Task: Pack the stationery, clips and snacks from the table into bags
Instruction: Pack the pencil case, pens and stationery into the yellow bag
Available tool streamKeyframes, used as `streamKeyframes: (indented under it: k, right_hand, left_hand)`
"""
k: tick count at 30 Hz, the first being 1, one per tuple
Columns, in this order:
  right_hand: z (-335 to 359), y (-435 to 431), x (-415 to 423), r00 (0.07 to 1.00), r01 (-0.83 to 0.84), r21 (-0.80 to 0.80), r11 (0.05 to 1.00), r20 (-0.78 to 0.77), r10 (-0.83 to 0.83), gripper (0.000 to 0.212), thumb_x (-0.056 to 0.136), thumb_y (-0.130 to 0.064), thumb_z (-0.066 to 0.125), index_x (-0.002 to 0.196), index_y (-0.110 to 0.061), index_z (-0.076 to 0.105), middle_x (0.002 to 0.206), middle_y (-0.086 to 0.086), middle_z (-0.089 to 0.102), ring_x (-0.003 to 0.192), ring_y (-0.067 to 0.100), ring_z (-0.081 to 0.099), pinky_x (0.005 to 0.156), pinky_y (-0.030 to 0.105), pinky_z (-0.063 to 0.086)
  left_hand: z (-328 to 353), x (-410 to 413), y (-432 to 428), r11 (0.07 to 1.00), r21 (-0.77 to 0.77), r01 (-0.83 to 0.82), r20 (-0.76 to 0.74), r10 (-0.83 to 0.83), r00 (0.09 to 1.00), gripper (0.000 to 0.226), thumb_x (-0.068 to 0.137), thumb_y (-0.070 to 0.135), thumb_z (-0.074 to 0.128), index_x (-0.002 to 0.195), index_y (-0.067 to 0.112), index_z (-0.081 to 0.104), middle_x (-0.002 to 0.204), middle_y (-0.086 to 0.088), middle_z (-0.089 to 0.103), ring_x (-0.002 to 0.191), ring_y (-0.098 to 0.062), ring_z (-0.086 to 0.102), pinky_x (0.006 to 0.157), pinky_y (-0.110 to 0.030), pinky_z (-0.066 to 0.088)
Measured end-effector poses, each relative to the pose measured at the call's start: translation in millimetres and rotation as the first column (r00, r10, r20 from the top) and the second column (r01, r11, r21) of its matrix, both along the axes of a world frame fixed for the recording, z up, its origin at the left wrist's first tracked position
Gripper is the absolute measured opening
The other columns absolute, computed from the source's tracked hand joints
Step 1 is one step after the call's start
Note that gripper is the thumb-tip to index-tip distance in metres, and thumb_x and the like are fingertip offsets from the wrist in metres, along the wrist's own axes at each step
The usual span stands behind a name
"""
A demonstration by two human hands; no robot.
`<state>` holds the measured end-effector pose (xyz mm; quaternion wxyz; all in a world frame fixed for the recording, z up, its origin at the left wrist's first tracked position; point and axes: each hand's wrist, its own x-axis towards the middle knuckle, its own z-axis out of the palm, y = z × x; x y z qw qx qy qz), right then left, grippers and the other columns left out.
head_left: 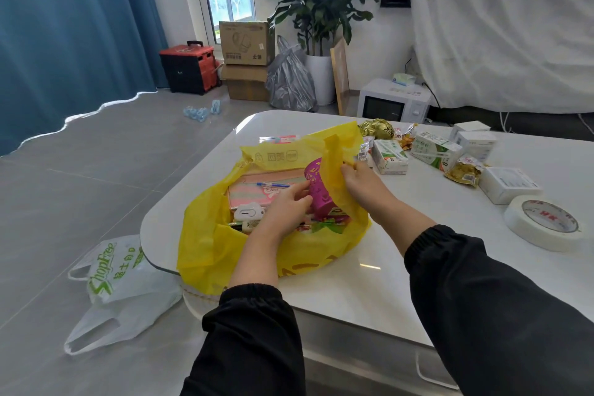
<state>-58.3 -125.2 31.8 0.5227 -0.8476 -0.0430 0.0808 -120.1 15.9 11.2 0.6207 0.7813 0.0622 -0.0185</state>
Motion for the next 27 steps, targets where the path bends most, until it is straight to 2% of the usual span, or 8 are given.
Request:
streamKeyframes:
  k: [6,11,13,15,19,22,24,27]
  right_hand:
    - [0.6,0.0,0.9,1.0,0.005,-0.021,1.0,-0.023,-0.006,0.041,0.1,-0.036,0.035,0.135,-0.014,0.04,0.109,0.003,0.052,0.097,0.022,0.054,0.093,0.039,0.045]
    - [4.0,-8.1,-1.3,0.997,0.034,-0.048,0.998,0.073,-0.031,0.048,0.1,-0.038,0.036,0.14,-0.011,0.037,0.133,0.006,0.05,0.122,0.027,0.049,0.096,0.037,0.041]
    - [5.2,-13.6,-2.4,0.992,0.043,-0.095,0.995,0.124,-0.031,0.05,0.101,-0.037,0.036,0.144,-0.011,0.032,0.144,0.007,0.042,0.131,0.026,0.041,0.101,0.037,0.036]
    - [6.2,-21.3,-2.8,0.982,0.055,-0.15,0.987,0.189,-0.026,0.051,0.101,-0.038,0.037,0.143,-0.01,0.032,0.146,0.007,0.041,0.131,0.026,0.041,0.1,0.037,0.036]
    - [8.4,-46.5,-8.6,0.953,0.113,-0.253,0.961,0.3,-0.034,0.055,0.096,-0.044,0.038,0.138,-0.01,0.039,0.133,0.01,0.052,0.123,0.031,0.049,0.091,0.041,0.042]
    - [5.6,-73.6,-15.7,0.941,0.189,-0.396,0.898,0.334,-0.051,0.049,0.097,-0.035,0.04,0.137,-0.008,0.04,0.137,0.012,0.048,0.125,0.032,0.044,0.098,0.042,0.039]
    - [-0.3,-93.7,-19.8,0.942,0.219,-0.48,0.849,0.329,-0.057,0.052,0.097,-0.035,0.04,0.141,-0.007,0.036,0.144,0.012,0.041,0.131,0.031,0.038,0.106,0.044,0.034]
    - [-15.4,-125.0,-24.8,0.945,0.259,-0.575,0.776,0.318,-0.079,0.055,0.097,-0.038,0.04,0.142,-0.006,0.034,0.146,0.012,0.039,0.133,0.031,0.036,0.109,0.046,0.032]
  left_hand:
    - [4.8,-2.1,4.2,0.989,0.015,-0.144,0.073,0.142,0.987,0.04,0.094,0.003,0.042,0.132,0.01,0.053,0.116,-0.004,0.061,0.092,-0.013,0.066,0.081,-0.023,0.051]
    - [14.6,-4.3,-8.7,0.962,0.179,-0.204,0.268,0.152,0.951,0.035,0.096,0.016,0.048,0.13,0.018,0.056,0.118,0.0,0.062,0.104,-0.008,0.055,0.07,-0.004,0.044]
    - [16.8,-4.2,-16.9,0.919,0.332,-0.212,0.337,0.094,0.937,0.039,0.097,0.023,0.048,0.137,0.023,0.049,0.132,0.002,0.055,0.119,-0.012,0.049,0.09,-0.016,0.043]
    - [18.6,-4.9,-22.5,0.842,0.48,-0.247,0.369,0.062,0.927,0.047,0.097,0.027,0.048,0.143,0.023,0.039,0.148,0.0,0.039,0.136,-0.017,0.032,0.108,-0.03,0.03]
    - [28.0,-7.6,-40.9,0.625,0.719,-0.304,0.425,-0.049,0.904,0.058,0.097,0.034,0.046,0.149,0.022,0.024,0.158,-0.005,0.014,0.146,-0.023,0.006,0.117,-0.04,0.011]
    - [30.5,-4.2,-66.8,0.446,0.853,-0.269,0.404,-0.241,0.882,0.059,0.097,0.034,0.044,0.15,0.024,0.019,0.16,-0.004,0.002,0.146,-0.024,-0.007,0.118,-0.045,0.005]
    - [31.0,-0.9,-83.5,0.421,0.867,-0.267,0.429,-0.355,0.831,0.057,0.096,0.029,0.047,0.149,0.022,0.026,0.159,-0.005,0.008,0.147,-0.024,-0.003,0.118,-0.044,0.006]
    - [30.6,2.4,-111.7,0.471,0.844,-0.255,0.472,-0.429,0.77,0.056,0.095,0.022,0.049,0.147,0.016,0.03,0.158,-0.009,0.016,0.147,-0.026,0.004,0.12,-0.042,0.009]
